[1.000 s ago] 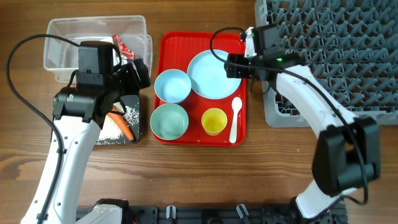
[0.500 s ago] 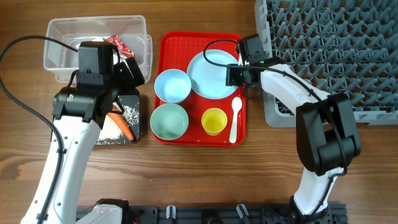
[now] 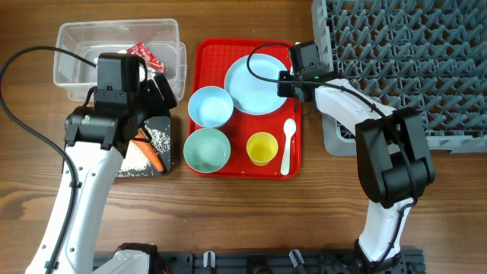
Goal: Sort waste into correct bins and load items into the dishwasher rack
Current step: 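Grasp the light-blue plate edge with the right gripper and lift it, then insert the plate upright into the dishwasher rack with the right gripper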
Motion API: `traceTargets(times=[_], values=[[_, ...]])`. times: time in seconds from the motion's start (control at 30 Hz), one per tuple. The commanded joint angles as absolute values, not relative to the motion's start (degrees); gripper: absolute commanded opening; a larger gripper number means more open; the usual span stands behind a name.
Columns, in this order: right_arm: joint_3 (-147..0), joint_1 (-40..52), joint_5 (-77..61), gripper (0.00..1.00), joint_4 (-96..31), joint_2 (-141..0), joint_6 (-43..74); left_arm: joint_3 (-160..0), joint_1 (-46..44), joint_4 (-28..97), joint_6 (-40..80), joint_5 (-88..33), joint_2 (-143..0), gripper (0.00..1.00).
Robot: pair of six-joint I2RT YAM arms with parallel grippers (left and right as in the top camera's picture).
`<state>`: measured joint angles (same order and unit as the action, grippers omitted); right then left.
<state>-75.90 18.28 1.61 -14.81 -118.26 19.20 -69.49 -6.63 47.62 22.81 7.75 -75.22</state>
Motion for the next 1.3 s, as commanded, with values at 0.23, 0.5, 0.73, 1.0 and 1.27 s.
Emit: traceTargets(times=[0.23, 0.5, 0.73, 1.0, 1.27], values=[[-78.11, 15.38, 18.94, 0.04, -12.38, -93.06, 1.52, -69.65, -6.63, 47.66, 23.16, 8.86, -75.48, 1.00], [-78.11, -0.38, 38.50, 0.04, 8.27, -87.00, -30.35, -69.65, -6.66, 47.68, 23.16, 8.86, -75.48, 1.00], [-78.08, -16.08, 38.57, 0.04, 18.35, -99.13, -45.21, -69.65, -6.66, 47.66, 23.16, 8.86, -75.48, 1.00], [-78.08, -18.72, 36.77, 0.04, 23.22, -109.47, -47.31, -69.65, -6.66, 47.66, 23.16, 8.86, -75.48, 1.00], [-78.00, -18.28, 36.77, 0.04, 28.49, -110.28, -46.17, -69.65, -6.66, 47.66, 23.16, 8.86, -75.48, 1.00]])
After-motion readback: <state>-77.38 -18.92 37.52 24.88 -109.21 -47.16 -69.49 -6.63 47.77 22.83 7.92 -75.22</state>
